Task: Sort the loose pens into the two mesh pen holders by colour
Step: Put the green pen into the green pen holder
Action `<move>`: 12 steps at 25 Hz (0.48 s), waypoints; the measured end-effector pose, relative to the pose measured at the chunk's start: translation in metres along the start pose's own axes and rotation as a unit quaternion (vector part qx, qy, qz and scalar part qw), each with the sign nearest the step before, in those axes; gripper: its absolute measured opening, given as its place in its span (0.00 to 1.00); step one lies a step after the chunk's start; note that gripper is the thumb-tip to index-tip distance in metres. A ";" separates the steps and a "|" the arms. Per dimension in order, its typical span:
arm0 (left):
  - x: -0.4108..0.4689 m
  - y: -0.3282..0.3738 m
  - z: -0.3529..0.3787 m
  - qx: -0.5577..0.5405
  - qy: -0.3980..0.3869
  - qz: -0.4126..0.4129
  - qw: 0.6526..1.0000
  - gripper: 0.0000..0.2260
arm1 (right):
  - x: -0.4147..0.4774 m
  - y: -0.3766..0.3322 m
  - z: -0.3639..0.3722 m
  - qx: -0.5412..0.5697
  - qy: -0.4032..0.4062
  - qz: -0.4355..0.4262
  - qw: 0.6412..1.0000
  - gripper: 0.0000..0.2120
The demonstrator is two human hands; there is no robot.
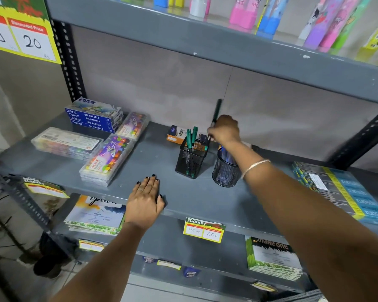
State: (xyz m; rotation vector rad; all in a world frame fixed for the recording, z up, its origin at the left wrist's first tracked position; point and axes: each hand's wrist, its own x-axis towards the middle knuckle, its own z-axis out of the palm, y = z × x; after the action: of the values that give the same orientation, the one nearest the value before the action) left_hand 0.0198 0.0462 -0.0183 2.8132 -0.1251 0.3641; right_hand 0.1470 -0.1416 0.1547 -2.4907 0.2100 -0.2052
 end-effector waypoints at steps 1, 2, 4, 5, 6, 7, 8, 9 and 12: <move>0.000 0.000 0.000 0.000 0.000 0.001 1.000 0.25 | -0.001 -0.005 0.015 -0.033 -0.036 -0.010 0.999 0.11; 0.000 0.000 0.000 -0.002 0.000 0.002 1.000 0.25 | 0.001 -0.006 0.030 -0.061 -0.062 -0.019 0.996 0.11; 0.000 -0.001 0.001 -0.006 0.001 0.004 1.000 0.25 | 0.001 -0.008 0.050 -0.106 -0.086 -0.030 0.990 0.11; 0.000 -0.001 0.002 -0.007 0.001 0.005 1.000 0.25 | 0.001 -0.010 0.056 -0.122 -0.095 -0.027 0.988 0.12; 0.001 -0.002 0.002 -0.007 0.002 0.005 1.000 0.25 | 0.002 -0.010 0.061 -0.137 -0.104 -0.025 0.985 0.13; 0.001 -0.002 0.002 -0.005 0.003 0.005 1.000 0.25 | 0.001 -0.012 0.063 -0.146 -0.108 -0.019 0.983 0.15; 0.002 -0.001 0.002 -0.004 0.004 0.006 1.000 0.25 | 0.001 -0.013 0.066 -0.155 -0.108 -0.015 0.982 0.16; 0.002 -0.001 0.002 -0.003 0.004 0.007 1.000 0.25 | 0.000 -0.015 0.066 -0.163 -0.106 -0.010 0.981 0.17; 0.002 -0.001 0.002 0.002 0.001 0.010 1.000 0.25 | 0.001 -0.015 0.061 -0.175 -0.098 -0.021 0.979 0.16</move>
State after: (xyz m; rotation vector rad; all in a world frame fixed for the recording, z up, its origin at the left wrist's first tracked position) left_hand 0.0220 0.0463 -0.0201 2.8174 -0.1526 0.3710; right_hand 0.1618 -0.0945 0.1155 -2.8454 0.1191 0.0697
